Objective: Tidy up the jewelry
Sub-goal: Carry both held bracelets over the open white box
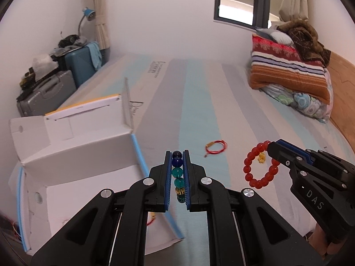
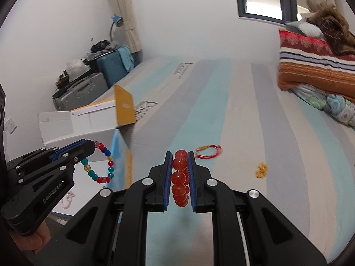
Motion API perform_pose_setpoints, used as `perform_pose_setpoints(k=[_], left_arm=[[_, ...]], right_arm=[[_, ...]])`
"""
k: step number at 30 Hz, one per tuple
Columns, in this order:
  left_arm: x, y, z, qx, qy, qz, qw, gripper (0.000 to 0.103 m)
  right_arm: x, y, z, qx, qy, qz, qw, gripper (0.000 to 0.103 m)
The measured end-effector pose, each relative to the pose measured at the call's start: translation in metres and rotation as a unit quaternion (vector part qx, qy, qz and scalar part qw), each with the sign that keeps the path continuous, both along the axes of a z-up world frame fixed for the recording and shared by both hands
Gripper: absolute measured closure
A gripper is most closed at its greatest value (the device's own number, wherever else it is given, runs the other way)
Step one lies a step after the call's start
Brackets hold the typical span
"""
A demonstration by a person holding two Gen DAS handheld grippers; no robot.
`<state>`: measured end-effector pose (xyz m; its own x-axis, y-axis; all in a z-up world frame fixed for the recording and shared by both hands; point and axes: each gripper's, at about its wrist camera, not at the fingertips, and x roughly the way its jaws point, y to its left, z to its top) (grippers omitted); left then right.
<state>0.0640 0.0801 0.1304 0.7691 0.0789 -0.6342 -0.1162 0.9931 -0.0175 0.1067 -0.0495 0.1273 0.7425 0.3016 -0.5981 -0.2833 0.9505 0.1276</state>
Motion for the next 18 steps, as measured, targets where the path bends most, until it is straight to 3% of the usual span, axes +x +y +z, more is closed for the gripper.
perform_pose_setpoints(k=[8, 18], left_arm=[[-0.021, 0.040, 0.009, 0.001, -0.010, 0.031, 0.9995, 0.094], [-0.050, 0.103, -0.001, 0.005, 0.003, 0.082, 0.9966, 0.094]], right_arm=[[-0.011, 0.049, 0.013, -0.010, -0.011, 0.036, 0.999, 0.090], [-0.019, 0.113, 0.011, -0.013, -0.010, 0.082, 0.997, 0.090]])
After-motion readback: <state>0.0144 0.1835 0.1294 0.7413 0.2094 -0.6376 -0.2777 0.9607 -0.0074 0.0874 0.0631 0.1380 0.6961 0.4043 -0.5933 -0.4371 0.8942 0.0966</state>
